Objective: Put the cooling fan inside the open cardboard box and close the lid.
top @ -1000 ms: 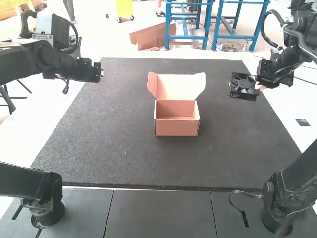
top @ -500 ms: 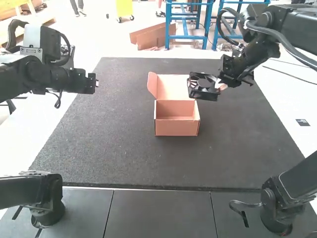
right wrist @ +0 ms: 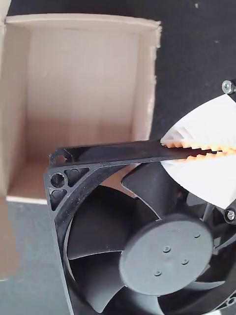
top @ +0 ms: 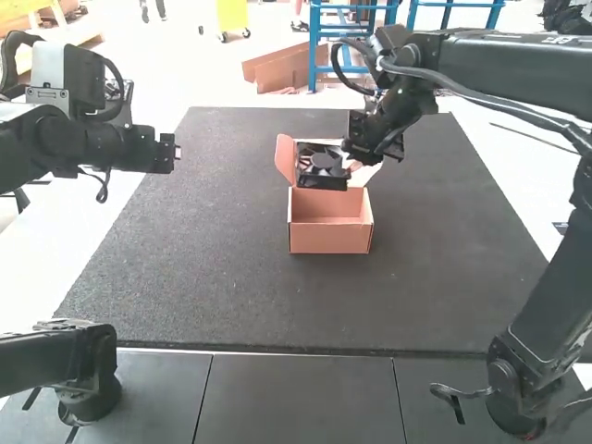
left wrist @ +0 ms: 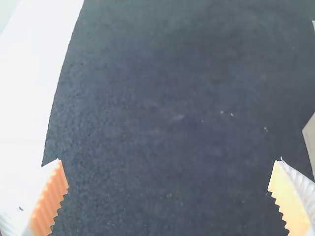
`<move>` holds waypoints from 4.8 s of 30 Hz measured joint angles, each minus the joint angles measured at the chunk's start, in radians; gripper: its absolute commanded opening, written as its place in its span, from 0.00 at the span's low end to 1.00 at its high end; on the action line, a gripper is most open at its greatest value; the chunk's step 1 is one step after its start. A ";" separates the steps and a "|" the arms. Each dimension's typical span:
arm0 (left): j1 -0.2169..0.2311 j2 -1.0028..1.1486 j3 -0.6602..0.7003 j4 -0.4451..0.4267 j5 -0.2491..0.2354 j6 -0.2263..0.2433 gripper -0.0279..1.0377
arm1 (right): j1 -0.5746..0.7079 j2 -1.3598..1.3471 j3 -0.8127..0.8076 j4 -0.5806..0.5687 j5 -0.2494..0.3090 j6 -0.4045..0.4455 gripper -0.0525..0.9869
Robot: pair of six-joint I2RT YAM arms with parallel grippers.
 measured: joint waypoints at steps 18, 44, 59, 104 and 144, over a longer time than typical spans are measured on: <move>0.002 -0.019 0.000 0.011 0.000 0.000 0.94 | 0.000 0.255 -0.002 0.183 0.205 -0.015 0.04; 0.002 0.088 0.125 0.049 0.038 0.000 0.94 | -0.114 0.152 0.080 0.238 0.037 -0.059 0.84; -0.026 0.408 0.191 0.218 0.053 0.000 0.94 | -0.261 -0.127 -0.134 0.338 0.041 -0.160 0.92; -0.204 1.007 0.651 0.210 0.063 -0.023 0.94 | -0.338 0.261 0.094 0.365 -0.091 -0.209 0.92; -0.268 1.007 0.651 0.132 0.132 -0.095 0.94 | -0.284 0.263 0.094 0.348 -0.061 -0.391 0.16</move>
